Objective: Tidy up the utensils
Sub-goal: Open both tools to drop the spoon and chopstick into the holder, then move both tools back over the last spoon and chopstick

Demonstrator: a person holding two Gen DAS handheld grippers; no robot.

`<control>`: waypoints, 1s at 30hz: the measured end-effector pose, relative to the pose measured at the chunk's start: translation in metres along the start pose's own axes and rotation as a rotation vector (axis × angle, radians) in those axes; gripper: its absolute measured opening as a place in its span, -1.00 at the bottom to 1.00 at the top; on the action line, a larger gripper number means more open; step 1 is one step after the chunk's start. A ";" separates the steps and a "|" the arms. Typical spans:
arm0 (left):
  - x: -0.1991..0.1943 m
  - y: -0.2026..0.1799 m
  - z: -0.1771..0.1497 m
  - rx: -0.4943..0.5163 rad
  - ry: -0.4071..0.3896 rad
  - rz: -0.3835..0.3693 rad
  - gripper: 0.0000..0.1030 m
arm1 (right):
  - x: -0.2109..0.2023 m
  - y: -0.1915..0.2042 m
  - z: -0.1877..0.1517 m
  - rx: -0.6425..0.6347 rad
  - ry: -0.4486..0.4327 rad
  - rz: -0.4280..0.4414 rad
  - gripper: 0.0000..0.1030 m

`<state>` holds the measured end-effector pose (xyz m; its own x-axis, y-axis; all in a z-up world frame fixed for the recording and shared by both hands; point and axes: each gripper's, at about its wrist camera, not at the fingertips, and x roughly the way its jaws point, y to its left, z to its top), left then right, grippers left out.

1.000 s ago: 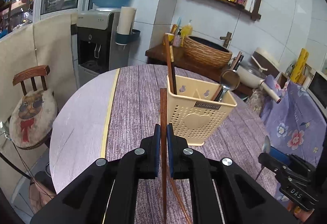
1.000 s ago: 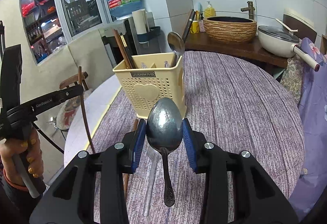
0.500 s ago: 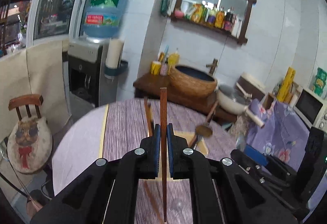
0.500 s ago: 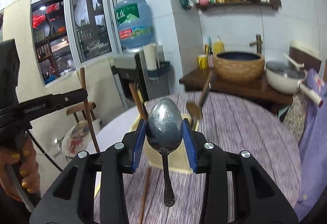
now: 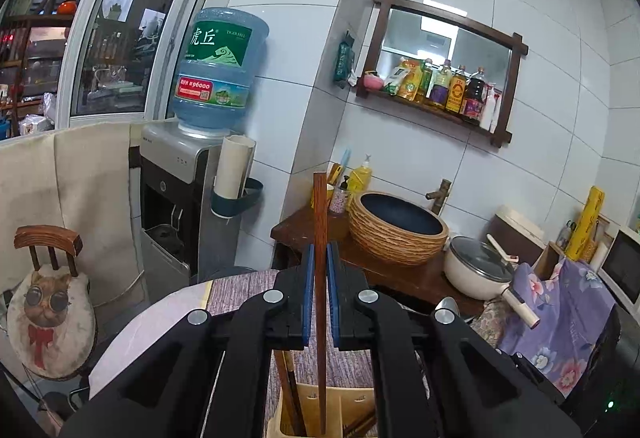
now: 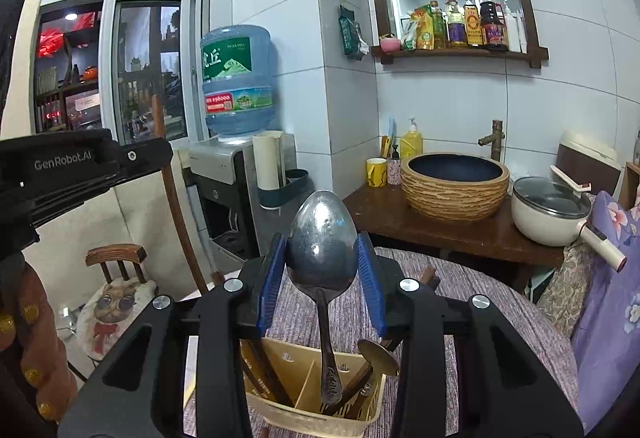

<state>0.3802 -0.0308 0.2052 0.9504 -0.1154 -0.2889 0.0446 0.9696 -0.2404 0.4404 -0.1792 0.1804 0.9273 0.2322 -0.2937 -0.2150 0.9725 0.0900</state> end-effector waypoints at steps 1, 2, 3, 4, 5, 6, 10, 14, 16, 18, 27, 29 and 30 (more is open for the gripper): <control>0.004 0.001 -0.007 0.005 0.003 0.002 -0.86 | 0.004 0.000 -0.005 -0.003 0.004 -0.005 -0.28; 0.007 0.004 -0.012 0.003 0.011 -0.001 -0.86 | 0.010 -0.001 -0.014 -0.004 0.010 -0.008 -0.28; 0.011 0.006 -0.018 -0.001 0.028 -0.006 -0.86 | 0.014 -0.003 -0.021 -0.001 0.019 -0.012 -0.28; 0.014 0.009 -0.026 -0.007 0.049 -0.014 -0.86 | 0.017 -0.004 -0.027 0.001 0.029 -0.012 -0.28; 0.016 0.012 -0.031 -0.006 0.060 -0.016 -0.86 | 0.020 -0.005 -0.036 0.003 0.044 -0.012 -0.28; 0.017 0.013 -0.037 -0.002 0.068 -0.015 -0.86 | 0.022 -0.006 -0.043 0.003 0.055 -0.012 -0.28; 0.022 0.016 -0.064 0.025 0.138 -0.032 -0.86 | 0.023 -0.003 -0.069 -0.024 0.097 -0.017 -0.28; 0.027 0.015 -0.085 0.054 0.199 -0.056 -0.86 | 0.021 0.000 -0.091 -0.050 0.139 -0.022 -0.28; 0.029 0.016 -0.094 0.066 0.221 -0.056 -0.86 | 0.020 0.000 -0.099 -0.059 0.152 -0.031 -0.27; 0.027 0.018 -0.102 0.062 0.236 -0.057 -0.86 | 0.017 0.001 -0.104 -0.072 0.159 -0.038 -0.20; -0.012 0.032 -0.123 0.072 0.229 -0.041 0.22 | -0.020 -0.003 -0.130 -0.114 0.192 -0.053 0.32; -0.021 0.036 -0.135 0.078 0.253 -0.037 0.51 | -0.031 -0.005 -0.141 -0.119 0.212 -0.063 0.45; -0.024 0.038 -0.141 0.079 0.266 -0.034 0.55 | -0.036 -0.005 -0.146 -0.122 0.226 -0.063 0.49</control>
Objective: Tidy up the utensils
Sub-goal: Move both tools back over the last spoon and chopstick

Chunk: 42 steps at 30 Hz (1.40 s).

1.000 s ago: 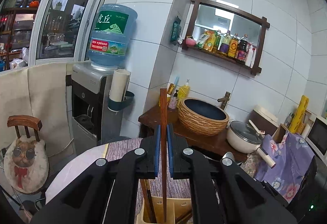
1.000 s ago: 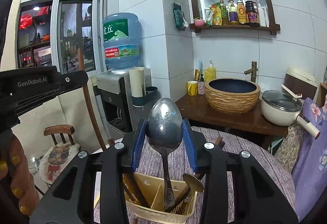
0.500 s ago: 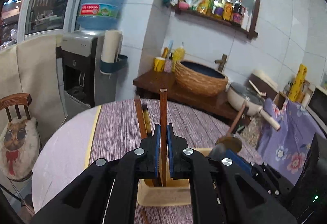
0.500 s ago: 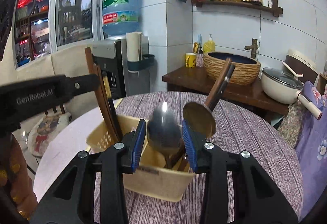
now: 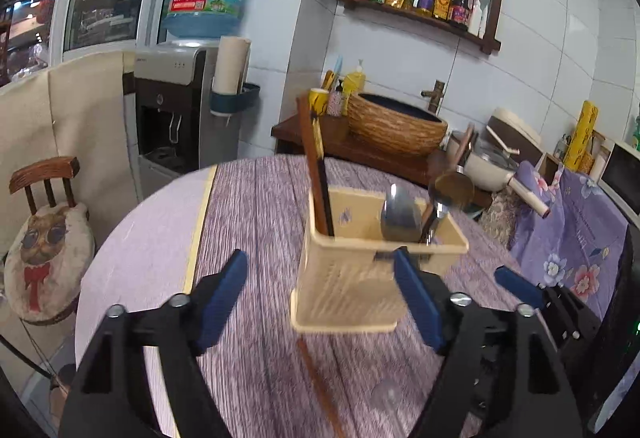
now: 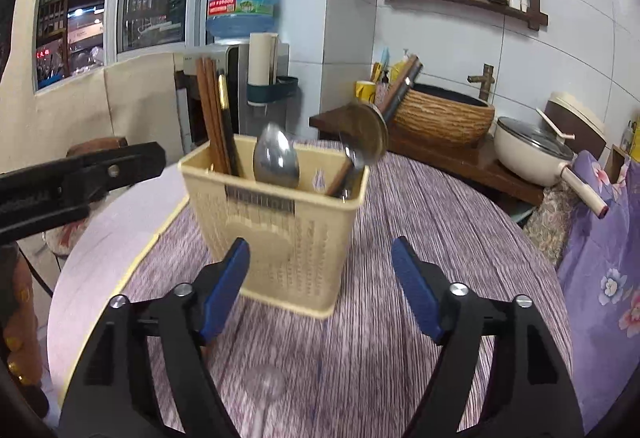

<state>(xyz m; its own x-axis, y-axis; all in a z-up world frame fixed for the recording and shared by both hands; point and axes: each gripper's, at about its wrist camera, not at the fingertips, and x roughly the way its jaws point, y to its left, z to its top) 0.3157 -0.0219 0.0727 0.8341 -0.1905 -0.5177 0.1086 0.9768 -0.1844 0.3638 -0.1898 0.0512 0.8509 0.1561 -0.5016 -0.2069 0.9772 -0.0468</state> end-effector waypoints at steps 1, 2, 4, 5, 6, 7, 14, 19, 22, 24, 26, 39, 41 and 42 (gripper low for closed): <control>-0.002 0.001 -0.008 -0.002 0.015 0.011 0.60 | -0.003 0.000 -0.007 -0.004 0.021 0.001 0.52; -0.002 0.002 -0.014 -0.003 0.029 0.020 0.64 | -0.006 0.000 -0.015 -0.005 0.042 0.000 0.55; -0.002 0.004 -0.030 -0.006 0.067 0.027 0.71 | -0.008 -0.001 -0.026 -0.002 0.083 0.001 0.57; -0.002 0.006 -0.037 -0.012 0.083 0.034 0.76 | -0.010 -0.001 -0.034 0.004 0.113 0.005 0.57; -0.002 0.007 -0.042 -0.019 0.098 0.041 0.77 | -0.010 -0.002 -0.042 0.012 0.143 0.011 0.57; -0.001 0.010 -0.049 -0.028 0.113 0.050 0.79 | -0.011 -0.002 -0.048 0.016 0.159 0.016 0.57; 0.001 0.029 -0.088 -0.079 0.212 0.085 0.86 | -0.018 -0.003 -0.087 0.068 0.239 0.025 0.58; -0.007 0.043 -0.108 -0.108 0.241 0.114 0.86 | -0.019 -0.001 -0.101 0.091 0.268 0.035 0.58; -0.013 0.048 -0.118 -0.117 0.244 0.127 0.86 | -0.018 0.002 -0.108 0.104 0.282 0.045 0.58; -0.015 0.051 -0.123 -0.123 0.255 0.126 0.86 | -0.012 0.006 -0.110 0.105 0.308 0.054 0.58; -0.017 0.052 -0.127 -0.128 0.256 0.125 0.85 | -0.007 0.012 -0.110 0.091 0.327 0.057 0.58; -0.021 0.060 -0.139 -0.148 0.273 0.107 0.83 | 0.034 0.038 -0.102 0.044 0.418 0.087 0.43; -0.021 0.061 -0.141 -0.151 0.278 0.101 0.83 | 0.041 0.039 -0.101 0.055 0.433 0.095 0.35; -0.021 0.062 -0.141 -0.151 0.279 0.103 0.83 | 0.045 0.039 -0.101 0.066 0.441 0.098 0.27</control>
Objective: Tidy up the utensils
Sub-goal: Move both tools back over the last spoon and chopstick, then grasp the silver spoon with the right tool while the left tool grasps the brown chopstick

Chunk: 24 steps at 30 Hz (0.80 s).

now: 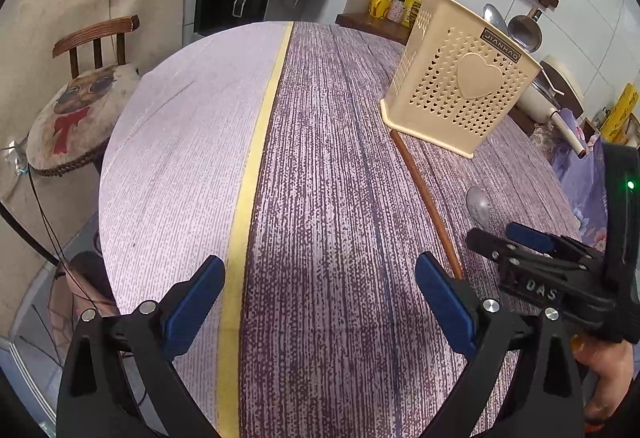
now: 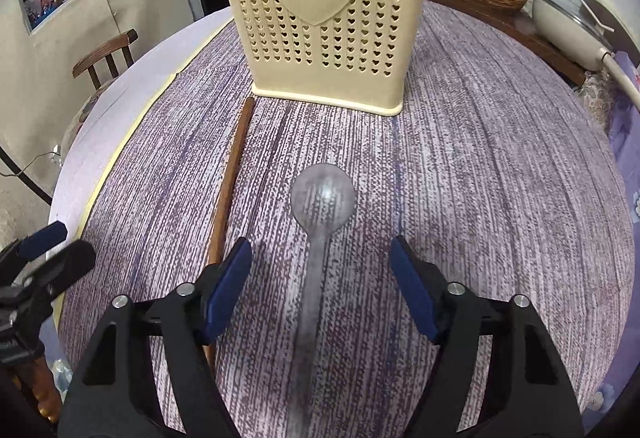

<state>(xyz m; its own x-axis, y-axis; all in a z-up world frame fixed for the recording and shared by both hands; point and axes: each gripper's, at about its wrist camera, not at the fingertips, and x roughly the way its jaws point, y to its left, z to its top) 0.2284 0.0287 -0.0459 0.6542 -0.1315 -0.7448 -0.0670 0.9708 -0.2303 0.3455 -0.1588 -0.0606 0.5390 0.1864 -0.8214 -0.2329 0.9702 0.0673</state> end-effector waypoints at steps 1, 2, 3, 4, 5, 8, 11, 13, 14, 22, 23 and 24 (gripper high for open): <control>0.000 0.000 -0.001 0.001 -0.002 0.004 0.83 | 0.002 0.000 0.001 0.005 0.002 0.000 0.26; -0.001 0.000 -0.001 0.003 -0.002 0.005 0.83 | 0.003 0.000 0.003 0.008 -0.004 -0.009 0.19; 0.000 0.000 0.000 0.006 -0.001 0.006 0.83 | 0.004 0.000 0.005 0.008 -0.005 -0.014 0.13; 0.000 0.000 -0.001 0.008 0.001 0.007 0.83 | 0.005 0.000 0.007 0.010 -0.005 -0.017 0.12; 0.001 -0.001 -0.001 0.008 0.003 0.007 0.83 | 0.007 0.000 0.009 0.014 -0.008 -0.019 0.04; 0.004 -0.004 0.000 0.018 0.008 0.011 0.83 | 0.008 -0.002 0.012 0.019 -0.018 -0.036 -0.22; 0.006 -0.012 0.002 0.038 0.005 0.016 0.81 | 0.008 -0.005 0.012 0.020 -0.023 -0.023 -0.30; 0.009 -0.019 0.005 0.057 0.006 0.011 0.78 | 0.006 -0.011 0.011 0.032 -0.027 -0.015 -0.30; 0.011 -0.023 0.007 0.065 0.010 0.007 0.68 | 0.005 -0.015 0.010 0.042 -0.030 -0.014 -0.30; 0.035 -0.060 0.030 0.139 0.046 -0.042 0.15 | -0.017 -0.044 -0.005 0.098 -0.076 -0.052 -0.30; 0.039 -0.065 0.035 0.141 0.047 -0.046 0.10 | -0.019 -0.049 -0.007 0.106 -0.078 -0.053 -0.30; 0.043 -0.069 0.040 0.143 0.048 -0.051 0.08 | -0.020 -0.052 -0.009 0.114 -0.079 -0.053 -0.30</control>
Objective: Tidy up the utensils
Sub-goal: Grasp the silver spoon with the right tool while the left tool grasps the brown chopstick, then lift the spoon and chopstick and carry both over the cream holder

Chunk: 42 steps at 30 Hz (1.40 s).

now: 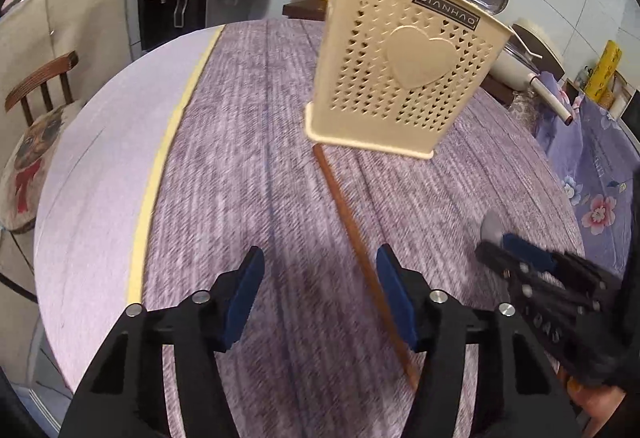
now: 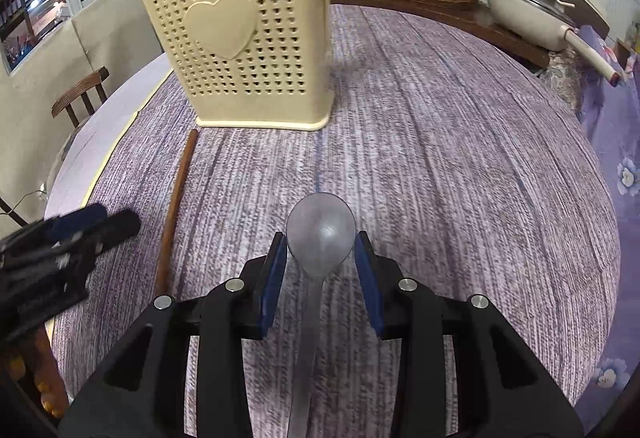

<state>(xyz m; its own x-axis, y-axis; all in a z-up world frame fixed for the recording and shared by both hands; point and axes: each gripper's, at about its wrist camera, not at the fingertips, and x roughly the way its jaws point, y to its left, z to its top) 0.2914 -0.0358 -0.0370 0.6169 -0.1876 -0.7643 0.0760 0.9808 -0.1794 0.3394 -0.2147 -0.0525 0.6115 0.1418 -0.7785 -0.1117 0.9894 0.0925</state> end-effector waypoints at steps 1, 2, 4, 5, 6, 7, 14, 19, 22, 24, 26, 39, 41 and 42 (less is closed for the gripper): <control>0.005 -0.003 0.004 0.004 0.004 -0.003 0.02 | 0.000 -0.002 0.000 0.004 0.001 -0.001 -0.30; 0.009 -0.005 0.007 0.007 0.011 0.000 -0.02 | -0.001 -0.005 -0.001 0.011 0.001 -0.002 -0.30; 0.020 -0.008 0.012 0.010 0.033 0.012 -0.06 | -0.002 -0.010 -0.004 0.019 0.001 -0.002 -0.30; 0.027 -0.010 0.015 0.013 0.044 0.021 -0.09 | -0.003 -0.012 -0.005 0.022 0.001 -0.002 -0.30; 0.032 -0.010 0.016 0.013 0.053 0.036 -0.11 | -0.002 -0.013 -0.006 0.024 0.002 -0.002 -0.30; 0.036 -0.010 0.017 0.010 0.059 0.049 -0.15 | -0.003 -0.014 -0.007 0.025 0.003 -0.001 -0.30; 0.042 -0.017 0.023 0.039 0.058 0.097 -0.43 | -0.001 -0.017 -0.008 0.030 0.004 0.003 -0.30; 0.046 -0.016 0.028 0.031 0.064 0.115 -0.68 | -0.001 -0.017 -0.008 0.030 0.003 0.006 -0.30; 0.047 -0.015 0.029 0.016 0.065 0.111 -0.78 | -0.001 -0.017 -0.008 0.034 0.003 0.009 -0.30; 0.047 -0.012 0.030 -0.008 0.064 0.103 -0.80 | -0.003 -0.017 -0.008 0.034 -0.002 0.011 -0.30; 0.048 -0.009 0.032 -0.028 0.063 0.096 -0.83 | -0.005 -0.017 -0.008 0.036 -0.008 0.016 -0.30; 0.003 -0.004 0.040 -0.071 -0.042 0.009 -0.84 | -0.045 -0.013 0.007 0.018 -0.091 0.086 -0.30; -0.012 -0.005 0.043 -0.066 -0.076 -0.005 -0.84 | -0.054 -0.011 0.011 0.012 -0.105 0.097 -0.30; -0.020 -0.006 0.045 -0.065 -0.094 -0.014 -0.84 | -0.060 -0.009 0.013 0.005 -0.114 0.101 -0.30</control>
<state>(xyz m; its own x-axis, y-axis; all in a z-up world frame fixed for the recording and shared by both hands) 0.3141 -0.0353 0.0067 0.6872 -0.1922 -0.7006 0.0357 0.9721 -0.2317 0.3139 -0.2318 0.0013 0.6823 0.2429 -0.6895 -0.1735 0.9700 0.1700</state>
